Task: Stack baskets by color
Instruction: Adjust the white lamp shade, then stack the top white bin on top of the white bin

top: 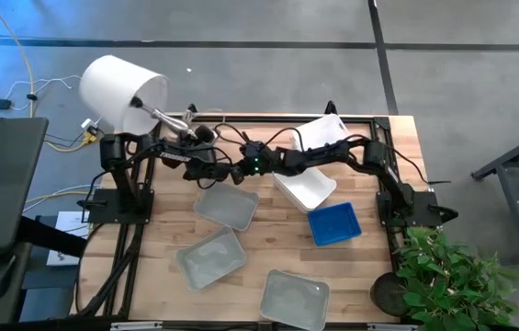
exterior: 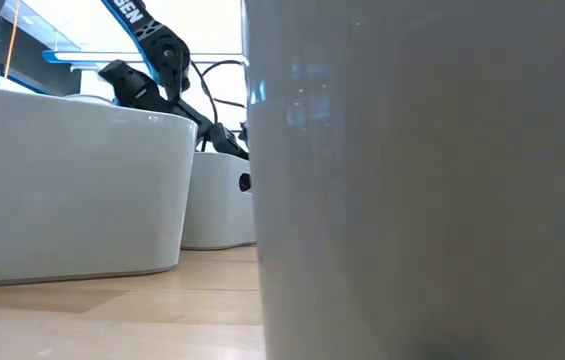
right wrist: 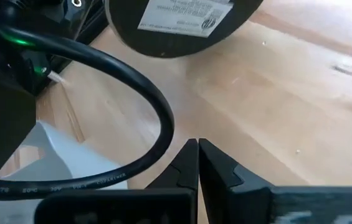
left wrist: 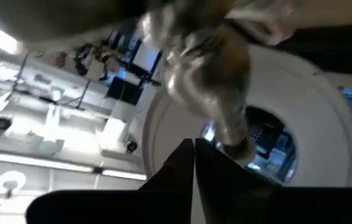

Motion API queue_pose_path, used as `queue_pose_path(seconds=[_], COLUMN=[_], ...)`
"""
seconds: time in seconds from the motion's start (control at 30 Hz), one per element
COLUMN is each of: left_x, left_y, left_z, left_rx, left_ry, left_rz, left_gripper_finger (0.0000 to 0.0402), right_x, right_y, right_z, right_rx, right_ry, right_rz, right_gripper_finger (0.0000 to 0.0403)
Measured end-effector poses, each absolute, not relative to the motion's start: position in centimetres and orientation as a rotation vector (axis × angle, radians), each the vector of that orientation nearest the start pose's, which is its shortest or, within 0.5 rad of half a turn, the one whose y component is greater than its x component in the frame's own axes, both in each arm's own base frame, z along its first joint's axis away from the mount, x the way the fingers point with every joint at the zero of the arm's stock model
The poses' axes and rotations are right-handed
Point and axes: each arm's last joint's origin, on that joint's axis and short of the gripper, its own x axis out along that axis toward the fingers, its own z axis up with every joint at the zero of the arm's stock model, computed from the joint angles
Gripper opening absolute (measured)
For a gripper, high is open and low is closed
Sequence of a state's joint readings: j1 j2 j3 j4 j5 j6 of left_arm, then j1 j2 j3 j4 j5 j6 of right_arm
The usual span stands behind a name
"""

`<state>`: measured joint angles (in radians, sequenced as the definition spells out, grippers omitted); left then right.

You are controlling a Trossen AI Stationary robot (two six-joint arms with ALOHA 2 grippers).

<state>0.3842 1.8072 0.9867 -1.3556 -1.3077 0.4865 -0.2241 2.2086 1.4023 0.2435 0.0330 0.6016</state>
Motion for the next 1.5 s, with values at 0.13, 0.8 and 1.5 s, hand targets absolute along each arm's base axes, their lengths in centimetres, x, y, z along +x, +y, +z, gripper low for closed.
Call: queue_pose_path(seconds=[0.13,0.8,1.5], left_x=[22.1,21.8,18.0], left_y=[11.9,9.2,6.6], left_z=[15.9,21.9,30.6], left_rx=[1.255,1.324,0.850], left_ry=[2.363,2.123,1.489], left_rz=[0.435,0.714,0.927], left_gripper_finger=[0.0001,0.0000,0.0000], right_x=[46.0,46.9,45.5], right_y=[-10.3,-9.0,-5.4], right_z=[12.9,14.6,21.6], right_rx=[0.629,0.632,0.373], right_ry=[0.472,0.401,0.347], right_rz=[-0.410,-0.252,-0.091], right_gripper_finger=[0.0000,0.0000,0.0000])
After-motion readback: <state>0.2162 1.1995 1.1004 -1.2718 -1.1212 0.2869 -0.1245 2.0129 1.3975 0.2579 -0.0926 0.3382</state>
